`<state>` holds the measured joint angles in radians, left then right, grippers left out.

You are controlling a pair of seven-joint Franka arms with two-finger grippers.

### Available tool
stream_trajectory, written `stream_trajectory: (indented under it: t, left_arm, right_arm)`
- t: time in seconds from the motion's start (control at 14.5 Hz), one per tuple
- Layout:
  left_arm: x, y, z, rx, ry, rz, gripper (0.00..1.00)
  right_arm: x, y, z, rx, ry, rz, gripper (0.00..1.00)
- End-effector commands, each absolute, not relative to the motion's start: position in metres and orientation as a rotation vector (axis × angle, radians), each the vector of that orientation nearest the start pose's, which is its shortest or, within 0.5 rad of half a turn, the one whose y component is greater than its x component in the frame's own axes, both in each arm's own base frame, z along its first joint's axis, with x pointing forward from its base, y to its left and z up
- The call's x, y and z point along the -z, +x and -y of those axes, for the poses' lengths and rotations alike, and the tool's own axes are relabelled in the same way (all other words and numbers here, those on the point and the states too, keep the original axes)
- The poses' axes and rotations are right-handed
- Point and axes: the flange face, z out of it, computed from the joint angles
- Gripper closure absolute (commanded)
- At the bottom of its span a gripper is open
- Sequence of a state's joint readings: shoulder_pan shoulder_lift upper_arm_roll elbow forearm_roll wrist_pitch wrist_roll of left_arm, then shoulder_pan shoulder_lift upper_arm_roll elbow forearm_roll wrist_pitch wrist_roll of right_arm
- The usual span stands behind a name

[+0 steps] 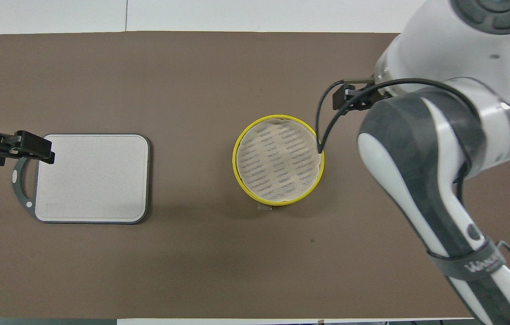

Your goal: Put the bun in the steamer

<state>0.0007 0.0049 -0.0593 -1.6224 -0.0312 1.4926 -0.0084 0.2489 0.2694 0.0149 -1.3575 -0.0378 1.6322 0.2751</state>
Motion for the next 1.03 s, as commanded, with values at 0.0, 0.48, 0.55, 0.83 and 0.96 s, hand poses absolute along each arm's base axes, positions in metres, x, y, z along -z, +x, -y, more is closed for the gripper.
stream_trajectory:
  t: [0.0,0.48,0.55,0.83,0.96]
  left_arm:
    - [-0.590,0.539,0.037,-0.201,-3.143,-0.116,0.00]
    - [-0.590,0.539,0.043,-0.194,-3.142,-0.127,0.00]
    - [-0.588,0.538,0.046,-0.201,-3.140,-0.135,0.00]
    - [-0.590,0.538,0.051,-0.194,-3.140,-0.142,0.00]
    - [-0.589,0.538,0.052,-0.194,-3.140,-0.142,0.00]
  right_arm:
    - [-0.582,0.619,-0.075,-0.011,-3.147,0.256,0.00]
    - [-0.587,0.561,0.017,-0.074,-3.144,0.197,0.00]
    - [-0.583,0.550,0.020,-0.024,-3.149,0.184,0.00]
    - [-0.586,0.553,0.022,0.034,-3.155,0.168,0.00]
    - [-0.589,0.555,0.025,0.008,-3.152,0.160,0.00]
